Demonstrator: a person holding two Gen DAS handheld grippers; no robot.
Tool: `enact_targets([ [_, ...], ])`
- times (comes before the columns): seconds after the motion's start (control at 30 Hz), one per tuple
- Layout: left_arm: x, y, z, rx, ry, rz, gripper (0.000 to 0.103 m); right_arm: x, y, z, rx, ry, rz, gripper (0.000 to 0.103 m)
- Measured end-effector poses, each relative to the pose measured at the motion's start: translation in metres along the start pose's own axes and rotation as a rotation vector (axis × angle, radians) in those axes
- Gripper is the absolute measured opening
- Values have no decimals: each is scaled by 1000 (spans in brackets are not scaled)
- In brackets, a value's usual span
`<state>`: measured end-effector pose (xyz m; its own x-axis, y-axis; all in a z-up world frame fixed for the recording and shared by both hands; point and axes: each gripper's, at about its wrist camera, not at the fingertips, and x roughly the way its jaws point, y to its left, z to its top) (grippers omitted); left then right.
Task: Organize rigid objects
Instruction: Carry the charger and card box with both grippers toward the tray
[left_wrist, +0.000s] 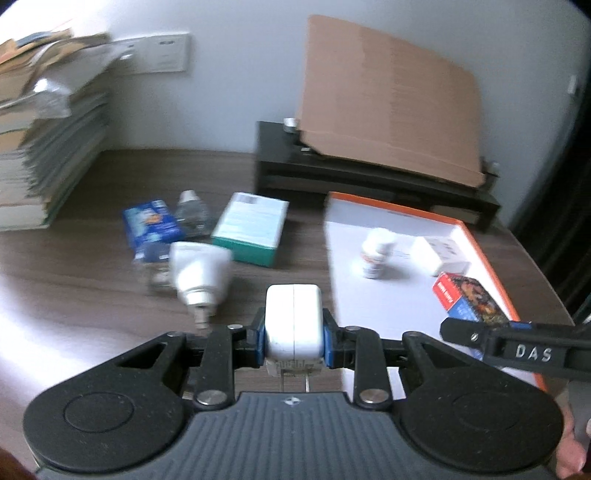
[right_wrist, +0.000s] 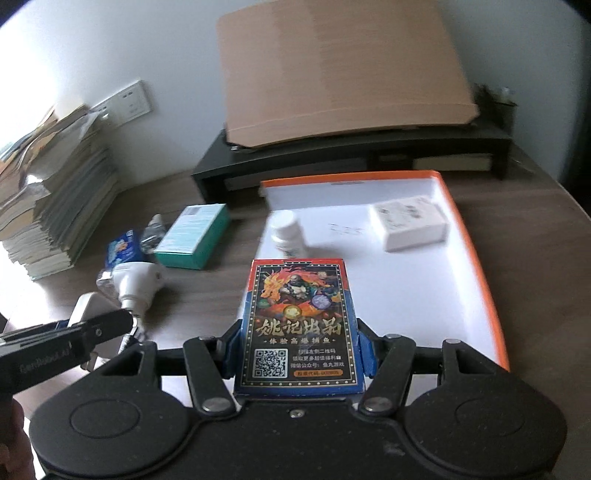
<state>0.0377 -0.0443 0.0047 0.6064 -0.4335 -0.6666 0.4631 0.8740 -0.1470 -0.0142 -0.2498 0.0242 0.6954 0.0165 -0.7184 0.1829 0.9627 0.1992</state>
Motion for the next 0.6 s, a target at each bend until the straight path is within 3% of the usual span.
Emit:
enact_targets([
  [0.4,11,-47,-5,69,26,-90,29,-27,-37,-10,56,-25,-61,71],
  [0.6,14,-52,-6,67,31,-87,29,-29,-40,-11,54,-27,-66,71],
])
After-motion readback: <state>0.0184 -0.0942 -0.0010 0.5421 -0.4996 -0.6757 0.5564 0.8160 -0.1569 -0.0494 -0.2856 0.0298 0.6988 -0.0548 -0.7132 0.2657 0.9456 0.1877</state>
